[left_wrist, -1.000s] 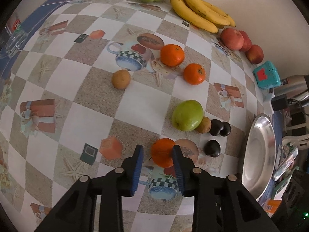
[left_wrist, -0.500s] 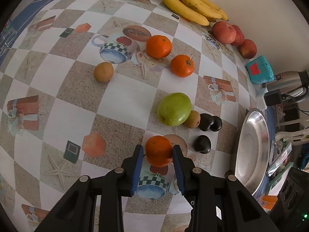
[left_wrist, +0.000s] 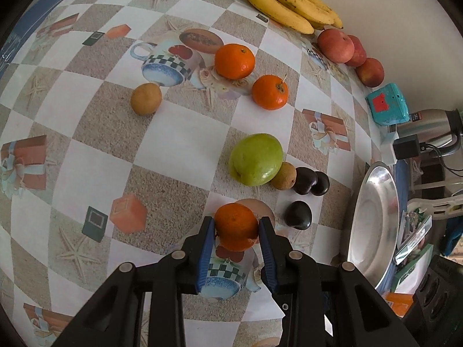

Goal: Organize fruits
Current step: 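Lift the orange with the left tool while the right tool carries the kiwi over the steel bowl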

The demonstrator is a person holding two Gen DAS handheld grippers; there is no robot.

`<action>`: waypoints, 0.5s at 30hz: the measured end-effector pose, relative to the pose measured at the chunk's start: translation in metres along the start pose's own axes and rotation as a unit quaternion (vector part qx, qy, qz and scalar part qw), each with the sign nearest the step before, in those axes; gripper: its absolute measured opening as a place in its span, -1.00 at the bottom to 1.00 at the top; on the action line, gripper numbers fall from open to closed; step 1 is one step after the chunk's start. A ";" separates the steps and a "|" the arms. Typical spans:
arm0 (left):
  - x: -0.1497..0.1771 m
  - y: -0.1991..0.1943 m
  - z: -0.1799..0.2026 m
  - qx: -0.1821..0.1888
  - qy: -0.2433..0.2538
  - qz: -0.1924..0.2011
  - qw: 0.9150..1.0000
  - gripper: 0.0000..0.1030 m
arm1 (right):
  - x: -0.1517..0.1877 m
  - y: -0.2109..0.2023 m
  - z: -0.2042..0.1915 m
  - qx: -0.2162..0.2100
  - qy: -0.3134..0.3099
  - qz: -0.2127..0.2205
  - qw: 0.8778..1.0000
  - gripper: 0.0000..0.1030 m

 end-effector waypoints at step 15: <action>-0.001 0.004 0.000 0.004 0.000 -0.008 1.000 -0.30 | 0.001 0.001 0.000 0.001 0.002 -0.001 1.000 -0.53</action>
Point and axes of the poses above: each gripper's, at about its wrist camera, not at the fingertips, and y roughly the way its jaws point, z to its right, x to its underside, the point moved 1 cm from there along y, roughly the way its jaws point, and after that the axes turned 11 degrees about -x, right-handed, at the moved point
